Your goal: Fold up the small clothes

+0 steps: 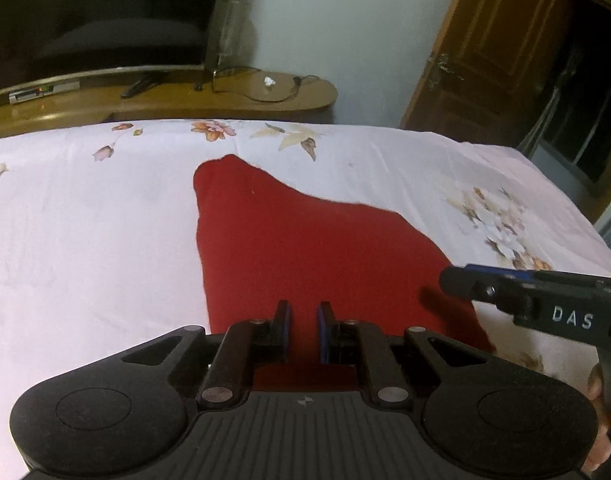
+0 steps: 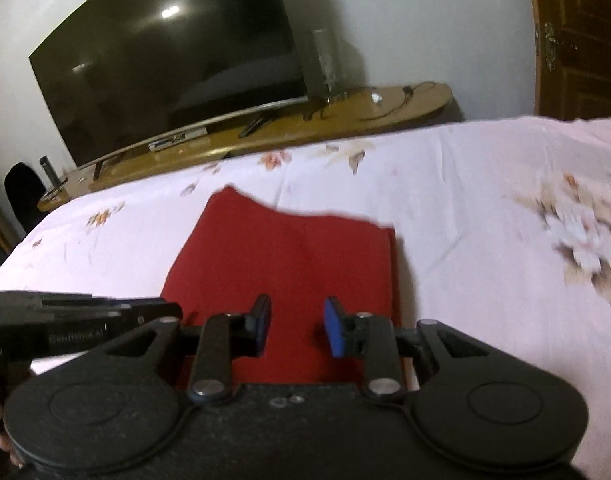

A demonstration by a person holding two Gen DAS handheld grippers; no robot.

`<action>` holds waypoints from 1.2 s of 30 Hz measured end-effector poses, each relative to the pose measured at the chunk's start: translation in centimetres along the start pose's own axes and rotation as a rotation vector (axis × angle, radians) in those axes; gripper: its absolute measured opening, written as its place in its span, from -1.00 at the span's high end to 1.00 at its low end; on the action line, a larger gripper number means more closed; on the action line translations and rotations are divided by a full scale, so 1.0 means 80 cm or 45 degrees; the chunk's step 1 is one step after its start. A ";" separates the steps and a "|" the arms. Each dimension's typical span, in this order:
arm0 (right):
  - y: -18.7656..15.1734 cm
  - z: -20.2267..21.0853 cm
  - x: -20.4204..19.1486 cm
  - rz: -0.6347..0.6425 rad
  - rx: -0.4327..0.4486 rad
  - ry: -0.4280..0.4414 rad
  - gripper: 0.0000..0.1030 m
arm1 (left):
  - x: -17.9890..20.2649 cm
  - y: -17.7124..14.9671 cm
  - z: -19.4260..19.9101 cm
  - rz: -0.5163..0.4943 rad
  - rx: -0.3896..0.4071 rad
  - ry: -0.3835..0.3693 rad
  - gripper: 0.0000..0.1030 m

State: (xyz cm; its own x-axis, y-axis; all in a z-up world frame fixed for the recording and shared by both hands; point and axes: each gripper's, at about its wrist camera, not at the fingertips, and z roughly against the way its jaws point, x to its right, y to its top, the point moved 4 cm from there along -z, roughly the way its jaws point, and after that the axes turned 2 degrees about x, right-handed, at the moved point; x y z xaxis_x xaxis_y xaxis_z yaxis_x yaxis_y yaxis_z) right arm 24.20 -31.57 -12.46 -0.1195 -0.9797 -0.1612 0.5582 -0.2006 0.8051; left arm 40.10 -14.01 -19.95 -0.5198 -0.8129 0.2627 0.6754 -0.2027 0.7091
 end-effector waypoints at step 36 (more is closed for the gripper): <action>0.021 -0.082 0.020 0.020 -0.024 -0.130 0.07 | -0.008 0.044 -0.070 -0.009 0.031 0.138 0.77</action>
State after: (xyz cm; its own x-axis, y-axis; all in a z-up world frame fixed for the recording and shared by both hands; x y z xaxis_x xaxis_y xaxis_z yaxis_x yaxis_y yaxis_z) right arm 30.37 -33.49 -15.10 -0.1932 -0.9771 -0.0892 0.5760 -0.1866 0.7959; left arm 45.75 -17.26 -21.26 -0.4641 -0.8660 0.1863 0.6585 -0.1966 0.7265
